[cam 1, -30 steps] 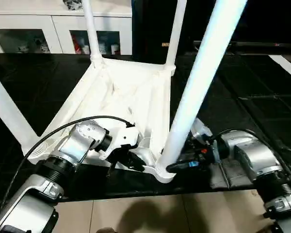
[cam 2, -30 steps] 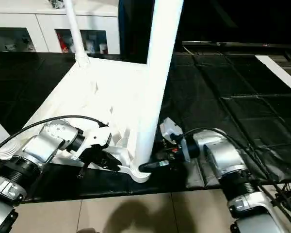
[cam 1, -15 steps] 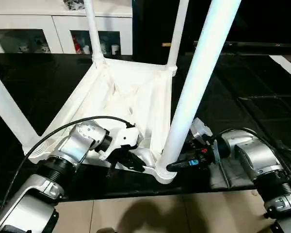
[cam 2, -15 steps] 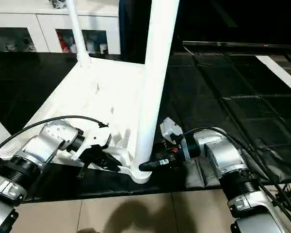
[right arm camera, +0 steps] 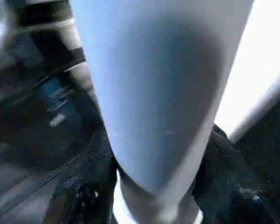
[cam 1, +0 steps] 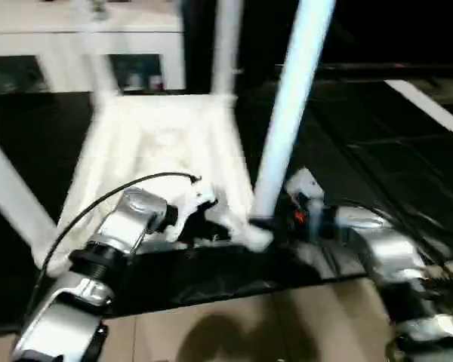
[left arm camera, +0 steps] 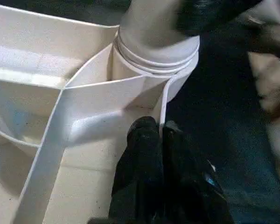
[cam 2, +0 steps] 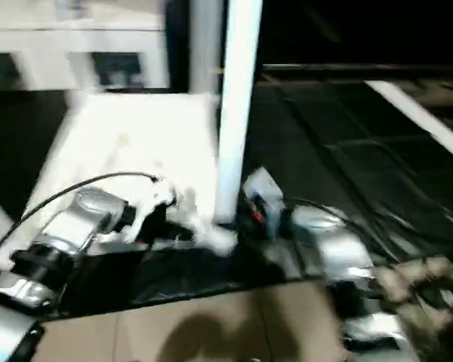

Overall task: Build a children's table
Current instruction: Rotate leg to tighten

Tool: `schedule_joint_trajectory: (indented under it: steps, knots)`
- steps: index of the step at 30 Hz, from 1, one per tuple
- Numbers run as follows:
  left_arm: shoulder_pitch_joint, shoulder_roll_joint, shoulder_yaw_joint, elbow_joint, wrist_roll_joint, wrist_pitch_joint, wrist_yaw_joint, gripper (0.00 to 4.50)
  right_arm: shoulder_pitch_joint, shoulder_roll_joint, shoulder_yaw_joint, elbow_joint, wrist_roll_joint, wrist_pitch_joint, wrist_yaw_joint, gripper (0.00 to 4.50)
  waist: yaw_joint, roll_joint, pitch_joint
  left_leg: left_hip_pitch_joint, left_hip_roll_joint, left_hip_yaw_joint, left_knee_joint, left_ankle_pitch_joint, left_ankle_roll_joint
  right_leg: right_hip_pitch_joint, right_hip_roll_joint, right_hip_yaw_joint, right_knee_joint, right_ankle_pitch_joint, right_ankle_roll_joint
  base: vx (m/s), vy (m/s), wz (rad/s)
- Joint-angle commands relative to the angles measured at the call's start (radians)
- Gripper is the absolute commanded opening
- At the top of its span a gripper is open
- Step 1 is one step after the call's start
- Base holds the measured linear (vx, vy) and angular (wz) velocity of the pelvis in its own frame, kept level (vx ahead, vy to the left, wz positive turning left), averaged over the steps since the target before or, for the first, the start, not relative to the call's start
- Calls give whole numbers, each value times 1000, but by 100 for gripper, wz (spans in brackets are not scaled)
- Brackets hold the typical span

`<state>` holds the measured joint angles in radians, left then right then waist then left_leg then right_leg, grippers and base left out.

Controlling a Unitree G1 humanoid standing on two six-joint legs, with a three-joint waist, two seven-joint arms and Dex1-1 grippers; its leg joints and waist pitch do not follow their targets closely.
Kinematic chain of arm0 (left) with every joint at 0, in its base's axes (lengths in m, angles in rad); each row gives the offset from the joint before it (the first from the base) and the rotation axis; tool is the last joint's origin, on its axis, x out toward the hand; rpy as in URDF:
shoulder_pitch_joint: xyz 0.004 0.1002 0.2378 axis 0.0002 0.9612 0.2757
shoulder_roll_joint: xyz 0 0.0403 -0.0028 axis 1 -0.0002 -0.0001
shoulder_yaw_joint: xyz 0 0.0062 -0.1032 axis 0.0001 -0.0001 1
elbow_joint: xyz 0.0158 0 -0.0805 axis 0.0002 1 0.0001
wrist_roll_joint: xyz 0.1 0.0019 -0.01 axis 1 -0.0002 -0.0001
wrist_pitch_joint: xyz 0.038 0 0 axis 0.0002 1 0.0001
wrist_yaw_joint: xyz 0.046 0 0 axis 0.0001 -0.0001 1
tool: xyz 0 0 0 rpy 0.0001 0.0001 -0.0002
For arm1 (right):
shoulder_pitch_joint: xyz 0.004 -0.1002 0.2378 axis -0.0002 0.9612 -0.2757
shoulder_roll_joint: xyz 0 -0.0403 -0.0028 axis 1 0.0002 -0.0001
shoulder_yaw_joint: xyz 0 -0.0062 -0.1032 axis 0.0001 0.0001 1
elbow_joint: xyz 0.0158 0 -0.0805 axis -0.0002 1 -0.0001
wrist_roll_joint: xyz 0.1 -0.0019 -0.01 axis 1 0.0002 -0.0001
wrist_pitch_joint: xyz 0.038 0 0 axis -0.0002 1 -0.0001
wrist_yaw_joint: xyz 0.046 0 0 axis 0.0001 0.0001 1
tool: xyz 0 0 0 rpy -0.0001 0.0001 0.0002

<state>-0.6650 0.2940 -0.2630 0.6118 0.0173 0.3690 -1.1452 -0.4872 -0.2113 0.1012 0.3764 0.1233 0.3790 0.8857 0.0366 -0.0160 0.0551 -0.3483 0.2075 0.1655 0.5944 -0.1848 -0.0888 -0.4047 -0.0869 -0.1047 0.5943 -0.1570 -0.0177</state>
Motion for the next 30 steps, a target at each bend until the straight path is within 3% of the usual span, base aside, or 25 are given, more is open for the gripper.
schedule_joint_trajectory:
  steps: [1, 5, 6, 7, 8, 10, 11, 14, 17, 20, 23, 25, 27, 28, 30]
  knots:
    - [-60, -105, 37, -45, -55, 18, 91, 0, -45, 128, 46, 90, 1, 44, -159, 196, 1, -4, -62, -9, 4, -10, -69, -278, -6, 51, -60, 27, -108, -601, -58, 0, 0, 0]
    - [-69, -146, 61, -73, -44, 65, 185, 0, -110, 210, 11, 155, -31, 21, -326, 196, -21, 3, -65, -17, 7, -18, -72, -277, 2, 58, -63, 18, -107, -545, -75, 0, 0, 0]
    - [-70, -152, 63, -81, -43, 74, 198, 0, -120, 218, 17, 158, -43, 18, -341, 196, -23, 0, -70, -11, 11, -16, -73, -254, 15, 57, -60, 25, -99, -446, -110, 0, 0, 0]
    - [-70, -152, 63, -81, -43, 74, 198, 0, -120, 218, 17, 158, -43, 18, -341, 196, -24, 0, -71, -13, 12, -14, -73, -240, 21, 58, -60, 28, -94, -410, -125, 0, 0, 0]
    - [-71, -156, 65, -85, -43, 78, 206, 0, -123, 223, 22, 156, -47, 20, -332, 196, -24, -5, -72, -14, 13, -12, -73, -226, 29, 59, -59, 30, -90, -378, -138, 0, 0, 0]
    - [-68, -157, 65, -96, -44, 84, 216, 0, -121, 229, 21, 146, -47, 15, -313, 196, -17, -2, -74, -12, 15, -7, -69, -171, 52, 60, -60, 35, -79, -290, -180, 0, 0, 0]
    - [-60, -147, 57, -104, -34, 78, 217, 0, -116, 230, 5, 142, -32, 9, -300, 230, -13, -3, -77, -11, 16, -4, -68, -148, 60, 62, -61, 38, -73, -247, -198, 0, 0, 0]
    - [-46, -138, 54, -112, -29, 70, 214, 0, -112, 225, -6, 145, -23, -1, -299, 266, -7, -2, -81, -16, 16, -3, -67, -90, 77, 70, -63, 40, -62, -177, -217, 0, 0, 0]
    - [-32, -122, 44, -118, -22, 59, 196, 0, -96, 208, -8, 134, -20, -16, -287, 299, 2, -3, -85, -16, 17, -1, -62, -39, 95, 69, -61, 42, -48, -84, -245, 0, 0, 0]
    - [-23, -94, 31, -116, -14, 41, 165, 0, -70, 174, -15, 109, -8, -28, -245, 321, 8, -1, -79, -13, 17, 3, -65, -82, 101, 65, -60, 43, -57, -126, -240, 0, 0, 0]
    - [-21, -67, 25, -109, -16, 11, 125, 0, -48, 126, -28, 78, 21, -14, -165, 354, 15, 2, -75, -5, 20, 3, -68, -140, 76, 61, -60, 44, -66, -205, -217, 0, 0, 0]
    - [-23, -58, 22, -106, -19, -2, 106, 0, -41, 99, -27, 65, 34, -12, -117, 358, 17, 2, -75, -6, 21, 3, -69, -146, 69, 61, -60, 44, -64, -206, -216, 0, 0, 0]
    - [-26, -44, 14, -98, -19, -21, 77, 0, -32, 56, -20, 48, 51, -8, -40, 391, 23, 3, -76, -4, 20, 5, -67, -144, 72, 61, -59, 45, -66, -207, -210, 0, 0, 0]
    - [-26, -25, -5, -91, -18, -49, 26, 0, -20, -4, -6, 27, 59, -14, 55, 401, 30, 1, -76, 0, 21, 6, -67, -147, 72, 60, -59, 45, -66, -202, -214, 0, 0, 0]
    - [-25, -17, -12, -88, -18, -65, 3, 0, -17, -27, -1, 22, 61, -17, 90, 418, 36, 1, -77, -4, 21, 6, -66, -139, 78, 61, -59, 45, -63, -193, -215, 0, 0, 0]
